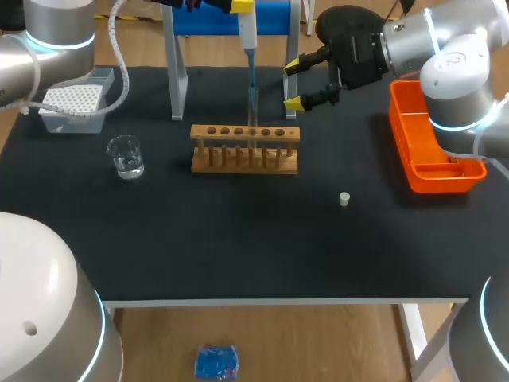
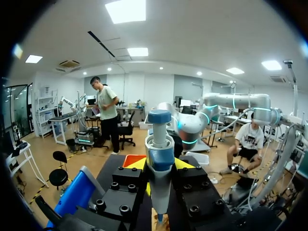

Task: Invert the test tube, pick up the pipette, mount the tip to pipette, aspirate from beaker and dispense into the tube, eject the tip, return the pipette, and cap with the stopper.

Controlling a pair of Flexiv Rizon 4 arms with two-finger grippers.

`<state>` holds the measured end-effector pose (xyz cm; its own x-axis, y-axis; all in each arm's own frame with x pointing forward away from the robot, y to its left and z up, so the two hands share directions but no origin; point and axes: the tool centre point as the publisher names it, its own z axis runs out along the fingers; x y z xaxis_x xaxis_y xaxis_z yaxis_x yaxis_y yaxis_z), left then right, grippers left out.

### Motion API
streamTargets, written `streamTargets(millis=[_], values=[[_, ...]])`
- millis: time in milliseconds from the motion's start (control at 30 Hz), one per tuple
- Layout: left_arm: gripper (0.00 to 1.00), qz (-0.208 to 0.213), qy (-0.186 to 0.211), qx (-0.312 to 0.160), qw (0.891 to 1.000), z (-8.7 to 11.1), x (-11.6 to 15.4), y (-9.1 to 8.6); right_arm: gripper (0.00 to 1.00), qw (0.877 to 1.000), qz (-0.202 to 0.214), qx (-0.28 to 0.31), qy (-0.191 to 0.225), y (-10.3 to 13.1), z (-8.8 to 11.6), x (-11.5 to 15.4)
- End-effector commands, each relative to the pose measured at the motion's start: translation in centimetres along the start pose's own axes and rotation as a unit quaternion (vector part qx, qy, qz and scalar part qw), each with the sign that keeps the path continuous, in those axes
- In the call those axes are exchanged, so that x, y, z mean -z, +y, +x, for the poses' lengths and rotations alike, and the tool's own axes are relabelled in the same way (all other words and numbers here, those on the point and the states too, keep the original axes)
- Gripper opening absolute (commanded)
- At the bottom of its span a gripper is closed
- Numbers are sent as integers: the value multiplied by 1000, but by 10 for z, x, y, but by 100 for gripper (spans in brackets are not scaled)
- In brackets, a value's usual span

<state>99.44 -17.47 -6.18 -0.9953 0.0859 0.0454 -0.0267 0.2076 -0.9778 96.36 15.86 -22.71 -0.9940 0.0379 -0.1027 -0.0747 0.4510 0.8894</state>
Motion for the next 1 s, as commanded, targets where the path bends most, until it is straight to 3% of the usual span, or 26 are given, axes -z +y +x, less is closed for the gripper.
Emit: streamTargets(millis=[33, 1000], values=[[0, 3, -5, 2, 1000, 2, 0, 4, 100, 1000, -1, 1, 0, -1, 0, 0], [0, 0, -9, 7, 1000, -1, -1, 11, 100, 1000, -1, 1, 0, -1, 0, 0]])
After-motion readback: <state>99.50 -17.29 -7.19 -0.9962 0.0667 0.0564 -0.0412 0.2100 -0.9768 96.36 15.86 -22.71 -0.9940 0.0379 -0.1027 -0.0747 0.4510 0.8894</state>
